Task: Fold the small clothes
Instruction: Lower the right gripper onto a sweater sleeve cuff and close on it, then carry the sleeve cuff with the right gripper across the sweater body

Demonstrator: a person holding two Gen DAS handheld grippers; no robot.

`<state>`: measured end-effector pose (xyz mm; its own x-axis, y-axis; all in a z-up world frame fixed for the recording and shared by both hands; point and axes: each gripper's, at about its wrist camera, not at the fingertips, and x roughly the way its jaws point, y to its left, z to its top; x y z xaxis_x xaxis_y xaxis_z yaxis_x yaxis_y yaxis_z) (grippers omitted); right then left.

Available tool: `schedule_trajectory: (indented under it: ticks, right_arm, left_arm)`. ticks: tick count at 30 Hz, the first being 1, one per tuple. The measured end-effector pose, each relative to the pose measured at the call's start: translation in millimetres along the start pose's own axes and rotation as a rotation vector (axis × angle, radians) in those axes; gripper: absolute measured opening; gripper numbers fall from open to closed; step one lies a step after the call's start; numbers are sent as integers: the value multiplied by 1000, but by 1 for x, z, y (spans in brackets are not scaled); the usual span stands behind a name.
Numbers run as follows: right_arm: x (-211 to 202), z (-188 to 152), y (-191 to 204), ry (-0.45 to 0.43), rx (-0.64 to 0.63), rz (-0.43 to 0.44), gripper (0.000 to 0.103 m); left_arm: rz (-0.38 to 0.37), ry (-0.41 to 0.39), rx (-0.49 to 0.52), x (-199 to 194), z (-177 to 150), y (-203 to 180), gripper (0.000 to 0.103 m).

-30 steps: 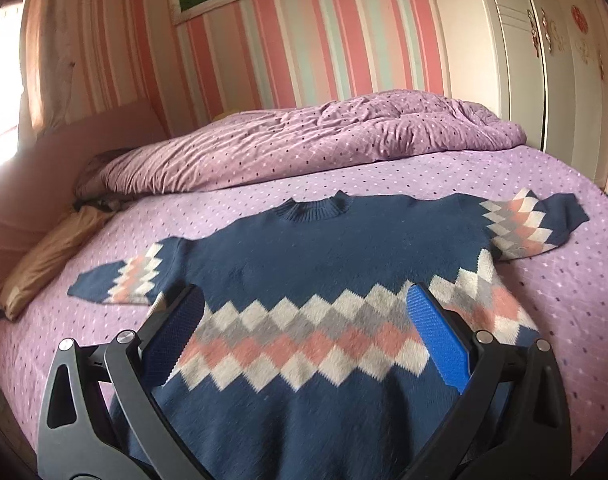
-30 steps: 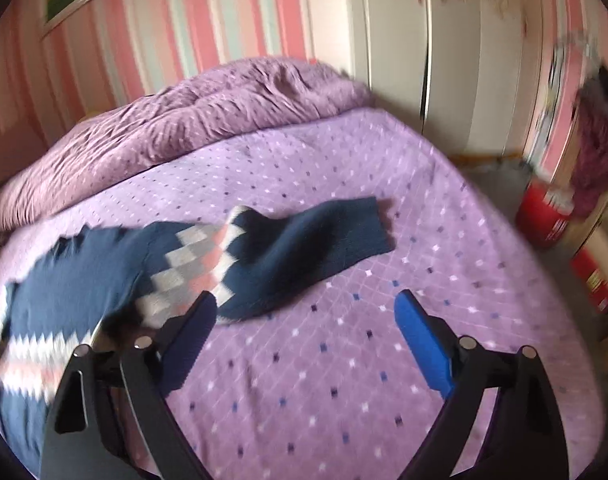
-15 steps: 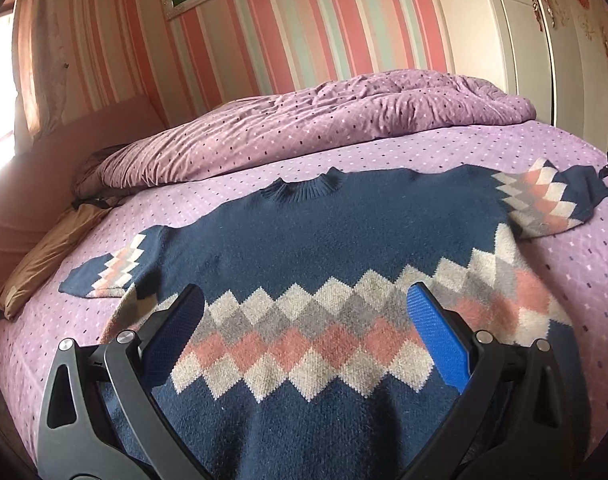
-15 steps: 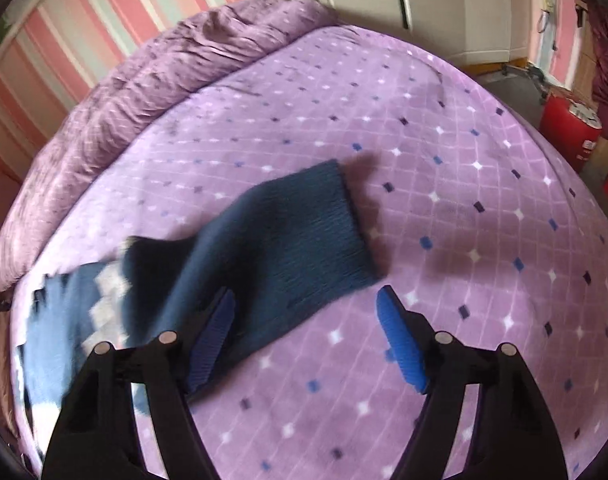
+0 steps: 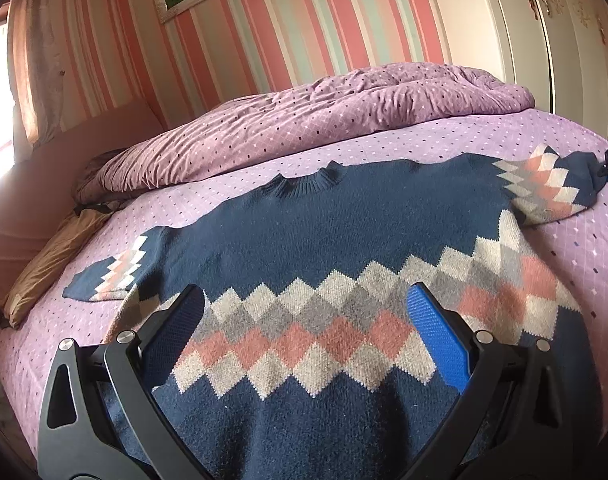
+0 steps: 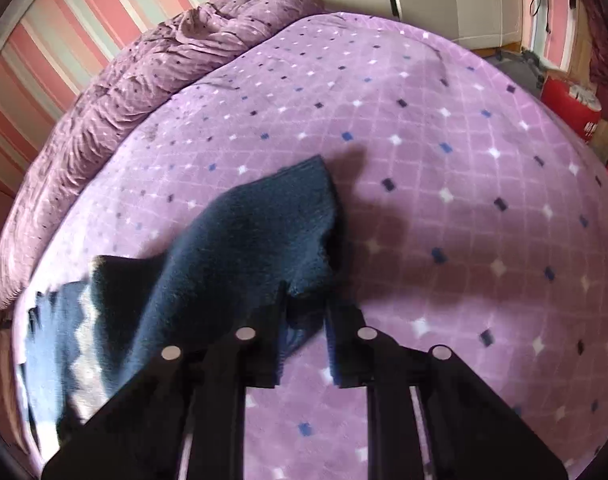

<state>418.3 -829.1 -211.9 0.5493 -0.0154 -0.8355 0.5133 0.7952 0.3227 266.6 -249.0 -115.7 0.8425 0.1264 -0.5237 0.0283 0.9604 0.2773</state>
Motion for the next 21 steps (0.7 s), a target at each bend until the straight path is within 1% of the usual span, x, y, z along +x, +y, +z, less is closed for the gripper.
schedule_trajectory:
  ticks: [2,5,8,10,14,16,17,21]
  right_arm:
    - [-3,-2,6,1,-39,-25,13]
    - [-18,-1,8,-30,-45,-43,13]
    - [-42,2,16,-83,-67,-63,12]
    - [-61,5,30,-105,-106,-50,12]
    - [-100,6,73,-151,-196,-11,12]
    - [-121,6,105,-179,-237,23,12]
    - [-127,4,114,-186,-247,33,12]
    - [-151,-3,177,-213,-295,101,12]
  left_arm:
    - [2,2,-5,-1,1,2,100]
    - [1,-4,-15,-4,3,7,100]
    - [1,-8,-8,-8,5,12,100]
    - [0,-8,-14,-10,7,18,100]
    - [-15,10,-54,-11,8,44,100]
    - [-6,2,-60,-14,9,55,100]
    - [-2,1,-68,-15,10,64,100]
    - [-3,13,-94,-17,9,93,100]
